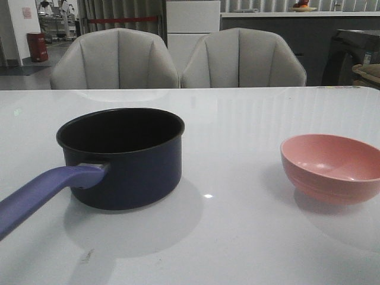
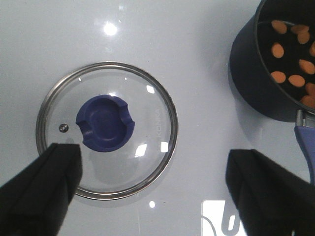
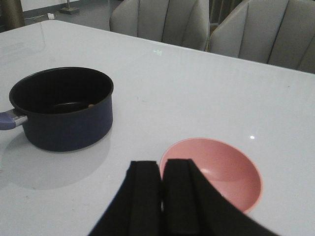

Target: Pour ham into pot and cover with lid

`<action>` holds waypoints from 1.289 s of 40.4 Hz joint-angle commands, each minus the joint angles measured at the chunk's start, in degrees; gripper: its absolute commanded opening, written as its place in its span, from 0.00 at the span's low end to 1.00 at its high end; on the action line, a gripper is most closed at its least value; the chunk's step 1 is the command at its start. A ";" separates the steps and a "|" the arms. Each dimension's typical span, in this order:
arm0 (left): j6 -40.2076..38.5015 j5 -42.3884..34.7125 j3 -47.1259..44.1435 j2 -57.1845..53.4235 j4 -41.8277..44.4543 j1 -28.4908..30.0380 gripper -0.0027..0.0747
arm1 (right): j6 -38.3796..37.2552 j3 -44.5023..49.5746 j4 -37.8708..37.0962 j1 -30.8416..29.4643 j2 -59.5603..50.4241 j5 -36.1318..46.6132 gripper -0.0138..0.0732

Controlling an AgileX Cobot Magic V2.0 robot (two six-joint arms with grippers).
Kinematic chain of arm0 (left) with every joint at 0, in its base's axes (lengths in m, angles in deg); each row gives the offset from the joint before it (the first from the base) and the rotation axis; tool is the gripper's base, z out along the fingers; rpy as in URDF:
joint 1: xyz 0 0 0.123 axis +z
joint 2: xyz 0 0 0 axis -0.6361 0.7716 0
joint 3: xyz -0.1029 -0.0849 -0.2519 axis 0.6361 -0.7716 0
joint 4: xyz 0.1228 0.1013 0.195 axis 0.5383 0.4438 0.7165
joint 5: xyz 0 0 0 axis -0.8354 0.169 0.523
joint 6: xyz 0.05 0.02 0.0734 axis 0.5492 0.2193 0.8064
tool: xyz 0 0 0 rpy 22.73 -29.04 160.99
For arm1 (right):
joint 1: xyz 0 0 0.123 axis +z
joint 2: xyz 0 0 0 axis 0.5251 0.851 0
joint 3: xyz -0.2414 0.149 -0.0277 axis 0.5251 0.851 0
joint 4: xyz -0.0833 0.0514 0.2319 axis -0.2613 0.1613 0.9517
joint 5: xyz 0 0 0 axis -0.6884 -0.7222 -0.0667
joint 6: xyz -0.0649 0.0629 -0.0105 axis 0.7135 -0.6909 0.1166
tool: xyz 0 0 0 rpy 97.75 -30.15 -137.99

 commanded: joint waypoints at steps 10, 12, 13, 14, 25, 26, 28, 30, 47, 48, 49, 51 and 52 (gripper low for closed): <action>-3.01 2.85 5.41 11.83 -0.65 0.27 0.85 | 0.59 -1.66 0.11 -0.01 0.16 4.18 0.33; -3.11 2.84 5.41 13.58 -0.40 0.36 0.85 | 0.59 -1.66 0.11 -0.01 0.16 4.18 0.33; -3.41 2.84 5.41 14.54 -0.39 0.36 0.85 | 0.59 -1.66 0.11 -0.01 0.16 4.18 0.33; -3.68 2.84 5.41 15.21 -0.25 0.36 0.85 | 0.59 -1.66 0.11 -0.01 0.16 4.18 0.33; -7.19 -0.03 5.45 21.15 2.70 0.38 0.85 | 0.59 -1.66 0.11 -0.01 0.16 4.18 0.33; -7.33 -0.50 5.45 21.30 2.99 0.50 0.85 | 0.59 -1.66 0.11 -0.01 0.16 4.18 0.33; -7.47 -1.24 5.45 21.64 3.19 0.84 0.85 | 0.59 -1.66 0.11 -0.01 0.16 4.18 0.33; -7.90 -1.63 5.45 21.78 3.19 1.30 0.85 | 0.59 -1.66 0.11 -0.01 0.16 4.18 0.33; -7.90 -2.14 5.45 28.58 0.80 3.59 0.91 | 0.59 -1.66 0.11 -0.01 0.16 4.18 0.33; -7.90 -2.14 5.45 29.27 0.80 3.59 0.91 | 0.59 -1.66 0.11 -0.01 0.16 4.18 0.33; -7.90 -2.14 5.45 29.60 0.80 3.59 0.91 | 0.59 -1.66 0.11 -0.01 0.16 4.18 0.33; -7.90 -2.25 5.45 30.85 0.80 3.59 0.91 | 0.59 -1.66 0.11 -0.01 0.16 4.18 0.33; -7.90 -2.26 5.45 31.30 0.80 3.59 0.91 | 0.59 -1.66 0.11 -0.01 0.16 4.18 0.33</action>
